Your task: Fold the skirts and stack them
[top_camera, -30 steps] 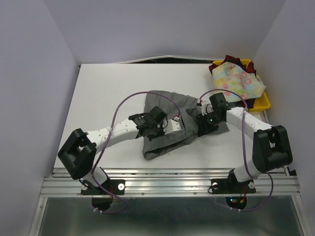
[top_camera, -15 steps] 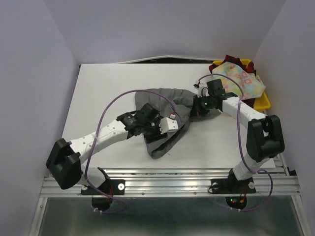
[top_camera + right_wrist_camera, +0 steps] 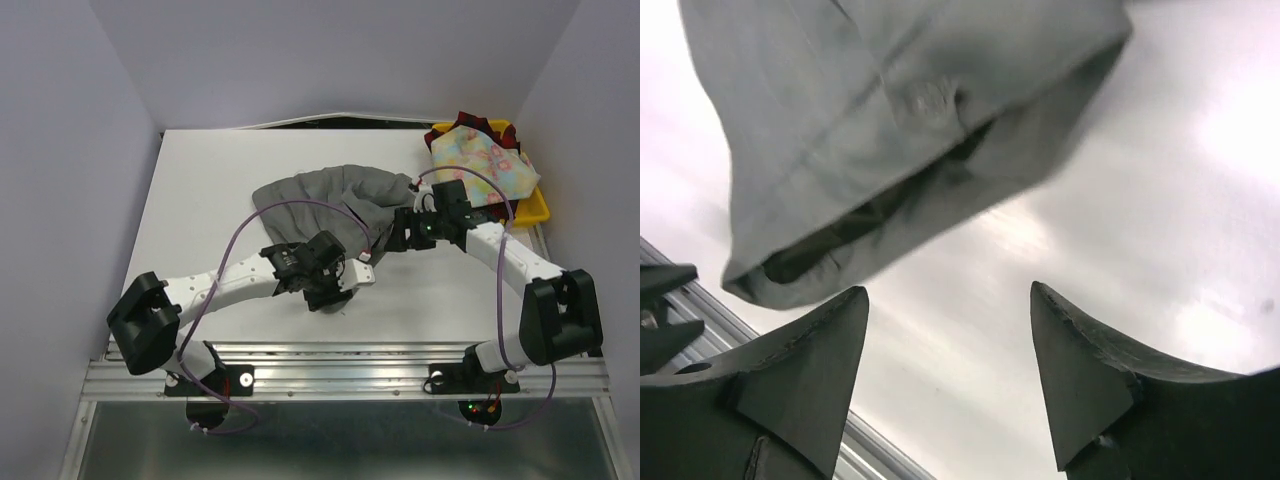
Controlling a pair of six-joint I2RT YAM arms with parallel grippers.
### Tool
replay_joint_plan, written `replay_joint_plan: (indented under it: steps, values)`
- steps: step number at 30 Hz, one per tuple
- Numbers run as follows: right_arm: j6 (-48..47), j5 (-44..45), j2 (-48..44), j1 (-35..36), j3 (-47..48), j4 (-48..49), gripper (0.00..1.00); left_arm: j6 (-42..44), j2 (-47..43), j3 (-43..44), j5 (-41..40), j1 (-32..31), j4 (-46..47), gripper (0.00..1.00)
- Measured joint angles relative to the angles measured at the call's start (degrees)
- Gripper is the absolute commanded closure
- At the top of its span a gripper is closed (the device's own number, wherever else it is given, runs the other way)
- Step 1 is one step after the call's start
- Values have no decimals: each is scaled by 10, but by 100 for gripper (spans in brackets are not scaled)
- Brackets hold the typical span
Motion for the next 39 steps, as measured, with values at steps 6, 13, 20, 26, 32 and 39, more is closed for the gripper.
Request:
replay_joint_plan:
  steps: [6,13,20,26,32,39]
  values:
    - [11,40,-40,0,-58,17,37,-53,30,1,-50,-6,31,50]
    - [29,54,0,0,-86,94,41,-76,78,17,-92,-7,51,54]
    - [50,50,61,0,-93,159,45,-79,97,31,-100,-8,54,51]
    - [62,39,108,0,-93,214,49,-81,107,38,-108,-8,54,64]
    - [64,32,126,0,-93,257,57,-91,127,39,-151,-4,54,100]
    - [61,76,134,0,-93,274,68,-99,76,39,-165,50,44,100]
